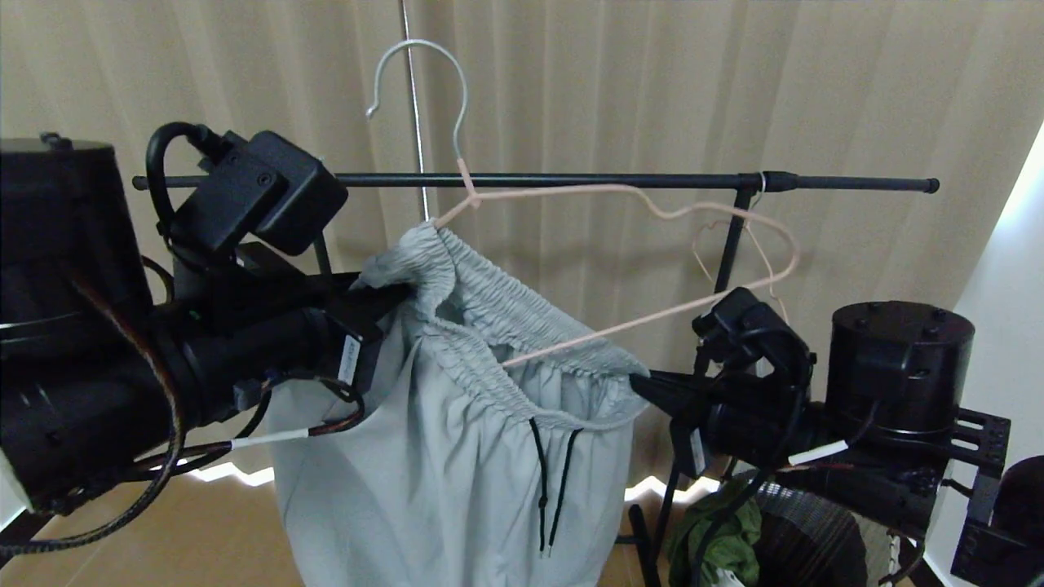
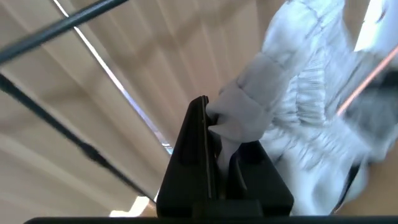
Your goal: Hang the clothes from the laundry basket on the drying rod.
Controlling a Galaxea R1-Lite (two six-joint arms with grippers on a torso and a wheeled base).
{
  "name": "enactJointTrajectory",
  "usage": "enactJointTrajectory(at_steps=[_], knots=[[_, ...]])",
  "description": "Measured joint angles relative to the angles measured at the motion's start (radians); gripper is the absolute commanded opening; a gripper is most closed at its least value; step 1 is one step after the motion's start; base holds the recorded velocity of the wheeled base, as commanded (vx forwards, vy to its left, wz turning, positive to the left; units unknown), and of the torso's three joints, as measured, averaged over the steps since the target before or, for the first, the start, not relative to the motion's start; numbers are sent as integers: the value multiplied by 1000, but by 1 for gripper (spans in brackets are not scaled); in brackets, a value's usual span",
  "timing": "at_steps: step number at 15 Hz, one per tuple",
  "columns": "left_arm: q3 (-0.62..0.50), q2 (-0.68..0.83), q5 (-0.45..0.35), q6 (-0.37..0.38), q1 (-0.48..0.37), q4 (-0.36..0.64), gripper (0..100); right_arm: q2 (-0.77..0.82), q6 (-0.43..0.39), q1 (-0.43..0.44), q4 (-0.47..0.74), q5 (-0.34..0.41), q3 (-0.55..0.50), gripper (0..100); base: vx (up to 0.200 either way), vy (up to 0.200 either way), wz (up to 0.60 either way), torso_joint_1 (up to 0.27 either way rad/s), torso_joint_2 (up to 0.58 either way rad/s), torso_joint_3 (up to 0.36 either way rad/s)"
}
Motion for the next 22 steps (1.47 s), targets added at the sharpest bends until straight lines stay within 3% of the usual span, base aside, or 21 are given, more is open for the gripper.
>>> enactJointTrajectory(at_steps=[5,8,11,16,20,21,22], knots=[[178,-43,-1,303,113,-207,0,-19,-2,-136,6,3,-70,0,0,0,0,0,0,0],[250,-46,-3,403,185,-288,0,-22,-2,-170,8,4,-88,0,0,0,0,0,0,0],[294,-47,-2,432,204,-298,0,-32,-2,-161,19,10,-86,0,0,0,0,0,0,0],[303,-19,2,439,206,-298,0,-68,-2,-50,71,8,-93,0,0,0,0,0,0,0],[294,7,3,439,201,-300,0,-74,-2,-10,81,10,-90,0,0,0,0,0,0,0],[293,11,2,439,201,-300,0,-74,-6,-8,97,11,-88,100,0,0,0,0,0,0],[293,15,2,439,200,-300,0,-74,-16,-8,99,12,-88,100,0,0,0,0,0,0]])
